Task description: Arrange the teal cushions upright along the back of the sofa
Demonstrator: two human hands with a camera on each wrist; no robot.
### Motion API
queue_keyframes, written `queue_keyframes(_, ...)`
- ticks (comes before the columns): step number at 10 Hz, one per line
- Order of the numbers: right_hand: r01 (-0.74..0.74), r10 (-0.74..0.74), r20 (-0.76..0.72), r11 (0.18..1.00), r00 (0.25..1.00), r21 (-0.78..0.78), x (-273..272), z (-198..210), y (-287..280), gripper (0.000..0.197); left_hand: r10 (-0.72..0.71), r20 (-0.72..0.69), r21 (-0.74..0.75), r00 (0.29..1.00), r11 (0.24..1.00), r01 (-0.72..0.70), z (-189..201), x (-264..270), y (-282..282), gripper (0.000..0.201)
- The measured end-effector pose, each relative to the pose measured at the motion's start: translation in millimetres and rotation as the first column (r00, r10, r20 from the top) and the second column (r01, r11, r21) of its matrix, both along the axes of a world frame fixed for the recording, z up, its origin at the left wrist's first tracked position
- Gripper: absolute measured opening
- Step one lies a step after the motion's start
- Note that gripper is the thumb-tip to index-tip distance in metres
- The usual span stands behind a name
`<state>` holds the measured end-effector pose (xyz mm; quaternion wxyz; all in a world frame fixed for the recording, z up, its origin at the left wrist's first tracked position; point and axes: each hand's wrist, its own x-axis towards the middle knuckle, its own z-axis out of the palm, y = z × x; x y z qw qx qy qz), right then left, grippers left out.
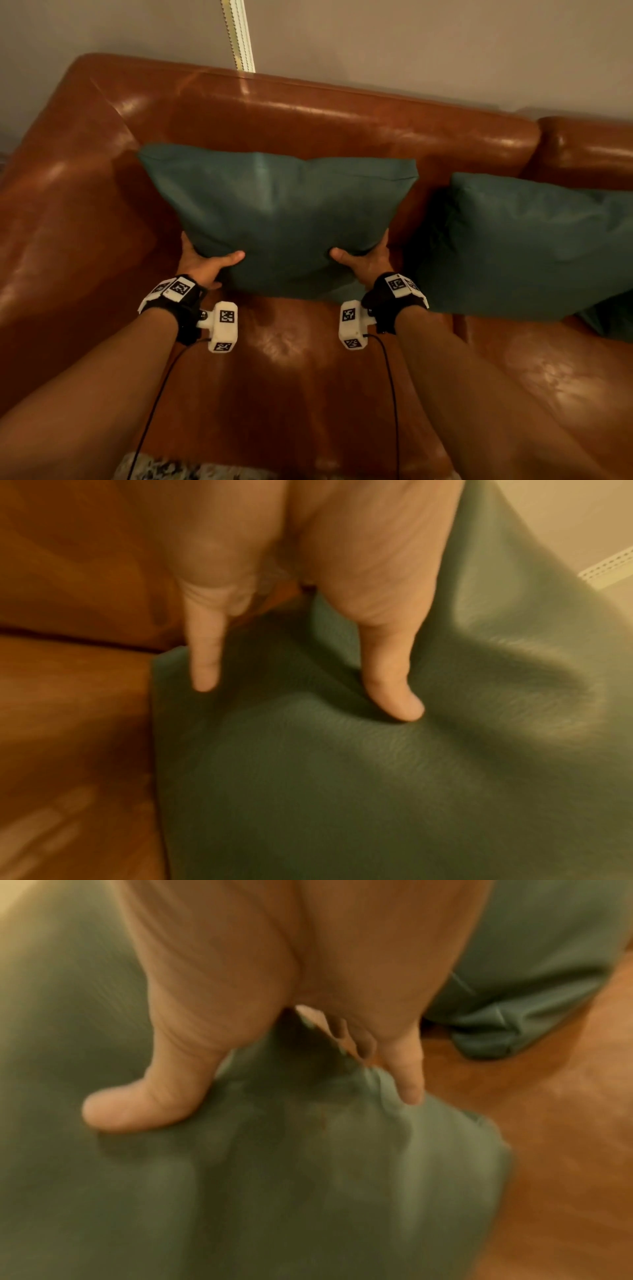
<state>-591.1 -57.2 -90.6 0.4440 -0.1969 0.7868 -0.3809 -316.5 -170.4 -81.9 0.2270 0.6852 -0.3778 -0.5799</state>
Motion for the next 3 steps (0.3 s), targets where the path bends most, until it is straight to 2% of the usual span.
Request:
queue_keyframes(1,-0.064,0.061,0.039,0.996,0.997,0.067,-4,15,11,0.151,0.015,0.053,0.091,0.998,0.996,-0.020,11,3,18,0.103)
queue_keyframes(2,-0.148,0.143,0.045,0.980,0.989,0.132,-10,46,27,0.146,-0.018,0.070,0.063,0.997,0.998,0.013,23,-5,41,0.102)
queue_keyframes(3,-0.272,0.268,0.046,0.952,0.962,0.144,-16,80,68,0.120,-0.030,0.096,0.017,0.995,0.999,0.029,27,-13,77,0.100)
